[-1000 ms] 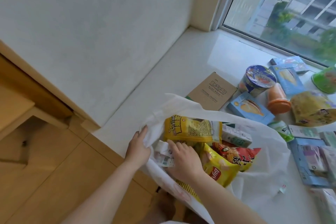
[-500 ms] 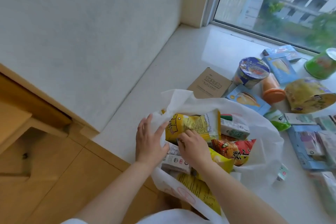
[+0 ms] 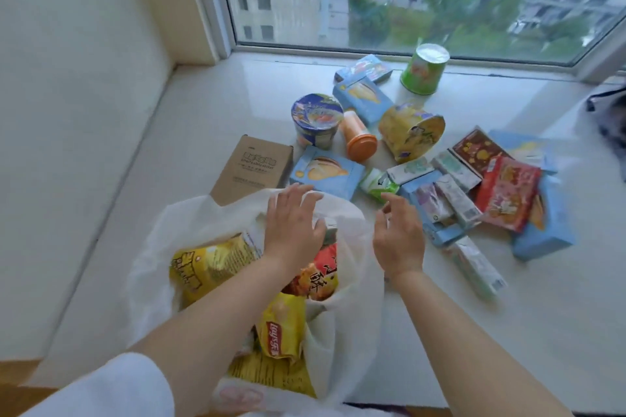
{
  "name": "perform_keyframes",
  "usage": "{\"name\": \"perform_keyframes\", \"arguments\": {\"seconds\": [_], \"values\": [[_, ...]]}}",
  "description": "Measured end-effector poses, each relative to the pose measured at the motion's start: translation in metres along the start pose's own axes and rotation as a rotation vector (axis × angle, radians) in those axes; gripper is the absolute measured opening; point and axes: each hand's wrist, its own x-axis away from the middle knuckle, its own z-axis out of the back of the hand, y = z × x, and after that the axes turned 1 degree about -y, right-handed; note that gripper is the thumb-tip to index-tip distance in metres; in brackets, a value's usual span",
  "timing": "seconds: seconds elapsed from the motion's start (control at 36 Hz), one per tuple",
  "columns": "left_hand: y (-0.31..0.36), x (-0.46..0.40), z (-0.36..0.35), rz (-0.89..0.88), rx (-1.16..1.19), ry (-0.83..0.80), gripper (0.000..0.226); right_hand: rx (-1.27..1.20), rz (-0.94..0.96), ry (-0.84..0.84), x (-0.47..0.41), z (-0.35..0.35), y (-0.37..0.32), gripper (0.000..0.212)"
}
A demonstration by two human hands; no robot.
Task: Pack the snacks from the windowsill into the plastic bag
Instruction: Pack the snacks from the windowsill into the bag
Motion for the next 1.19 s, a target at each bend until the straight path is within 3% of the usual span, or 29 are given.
{"name": "perform_keyframes", "arguments": {"seconds": [0.14, 0.25, 0.33, 0.47, 0.61, 0.78, 0.92, 0.97, 1.08, 1.19], "values": [[0.042, -0.039, -0.028, -0.088, -0.1, -0.174, 0.045, 0.296, -0.244, -0.358, -0.015, 0.009, 0.062, 0.048], [0.062, -0.065, -0.054, -0.089, -0.203, -0.379, 0.041, 0.434, -0.187, -0.668, -0.017, -0.004, 0.099, 0.061], [0.068, -0.074, -0.07, -0.088, -0.344, -0.515, 0.04, 0.464, -0.141, -0.791, -0.011, -0.017, 0.114, 0.073], [0.066, -0.085, -0.095, -0.032, -0.457, -0.653, 0.037, 0.538, -0.003, -0.857, -0.011, -0.032, 0.127, 0.065], [0.076, -0.102, -0.115, 0.033, -0.431, -0.648, 0.046, 0.535, 0.008, -0.798, -0.021, -0.027, 0.14, 0.056], [0.104, -0.146, -0.14, -0.06, -0.406, -0.54, 0.062, 0.5, -0.048, -0.501, -0.041, 0.009, 0.16, 0.058], [0.104, -0.177, -0.163, -0.11, -0.505, -0.605, 0.069, 0.395, -0.017, -0.222, -0.066, 0.037, 0.18, 0.056], [0.1, -0.183, -0.168, -0.065, -0.482, -0.643, 0.068, 0.384, -0.081, -0.289, -0.085, 0.046, 0.184, 0.061], [0.093, -0.19, -0.175, 0.019, -0.373, -0.708, 0.075, 0.318, -0.216, -0.63, -0.116, 0.058, 0.195, 0.07], [0.086, -0.183, -0.182, 0.093, -0.29, -0.694, 0.078, 0.141, -0.336, -0.774, -0.13, 0.066, 0.201, 0.067]]}}
